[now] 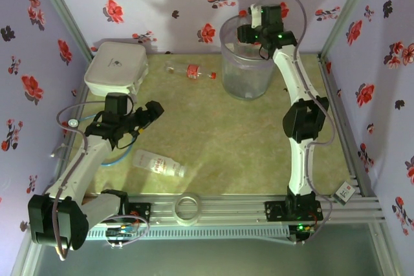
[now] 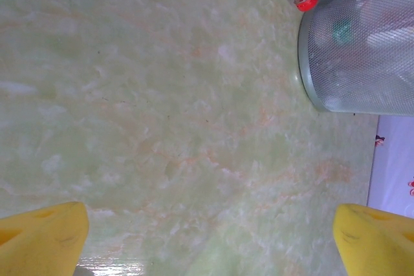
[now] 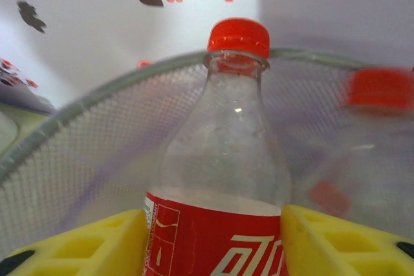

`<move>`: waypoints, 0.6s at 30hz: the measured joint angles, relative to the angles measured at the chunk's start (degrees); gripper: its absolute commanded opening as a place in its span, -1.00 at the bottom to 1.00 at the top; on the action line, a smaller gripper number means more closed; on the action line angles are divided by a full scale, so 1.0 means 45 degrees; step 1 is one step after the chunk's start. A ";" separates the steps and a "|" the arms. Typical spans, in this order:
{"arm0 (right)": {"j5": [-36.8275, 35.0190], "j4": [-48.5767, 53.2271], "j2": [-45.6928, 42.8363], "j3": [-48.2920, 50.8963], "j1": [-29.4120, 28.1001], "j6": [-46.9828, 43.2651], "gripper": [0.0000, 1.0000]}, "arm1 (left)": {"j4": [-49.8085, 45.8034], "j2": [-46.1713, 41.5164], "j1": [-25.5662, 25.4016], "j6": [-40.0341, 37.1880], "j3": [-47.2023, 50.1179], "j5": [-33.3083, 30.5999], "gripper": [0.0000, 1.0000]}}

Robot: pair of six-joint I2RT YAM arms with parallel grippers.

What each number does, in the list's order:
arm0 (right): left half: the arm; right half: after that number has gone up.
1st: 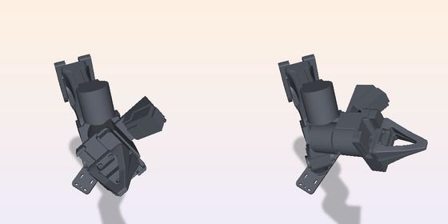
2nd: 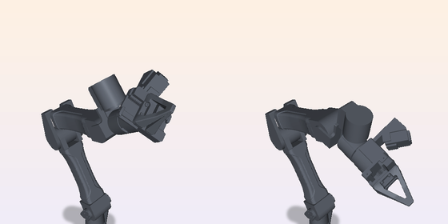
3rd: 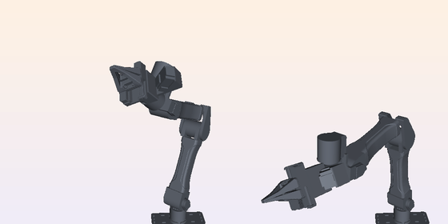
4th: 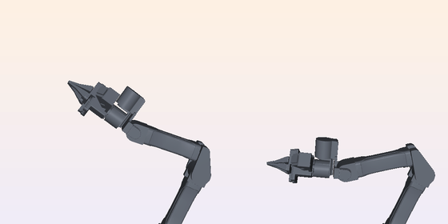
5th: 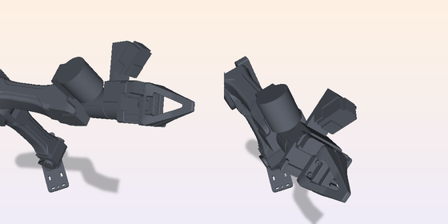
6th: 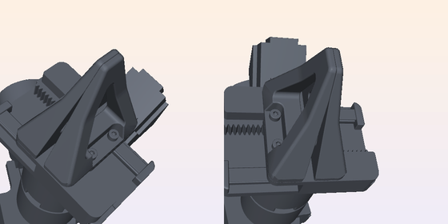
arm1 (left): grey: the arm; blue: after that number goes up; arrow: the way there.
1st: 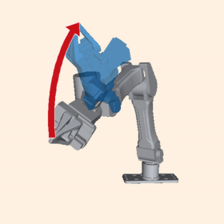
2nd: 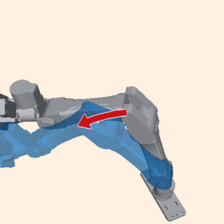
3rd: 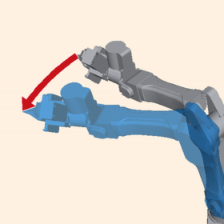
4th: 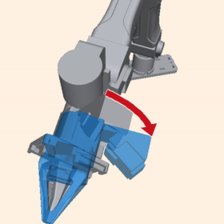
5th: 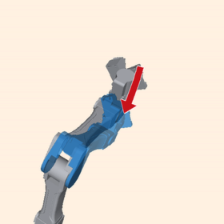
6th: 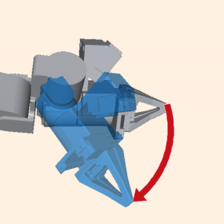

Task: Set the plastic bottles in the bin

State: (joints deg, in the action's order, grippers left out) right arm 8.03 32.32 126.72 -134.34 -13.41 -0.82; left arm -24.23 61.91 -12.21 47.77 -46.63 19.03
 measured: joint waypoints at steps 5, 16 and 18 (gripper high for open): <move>-0.0136 -0.1491 -0.1025 0.2259 -0.0049 0.0092 -0.06 | 0.0024 0.0000 0.0000 -0.0029 0.0058 0.0000 0.95; -0.0593 -0.3653 -0.2147 0.4648 -0.0107 0.0296 0.17 | -0.0821 0.0199 0.0000 -0.0369 -0.0005 -0.0146 0.97; -0.0631 -0.2992 -0.2147 0.4405 -0.0117 0.0199 0.37 | -0.1564 0.0301 0.0000 -0.0549 -0.0262 -0.0364 0.99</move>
State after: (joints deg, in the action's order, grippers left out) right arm 5.19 18.85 117.05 -114.52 -13.93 0.08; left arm -31.27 63.26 -12.21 45.30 -47.81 17.39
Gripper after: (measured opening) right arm 0.617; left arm 0.986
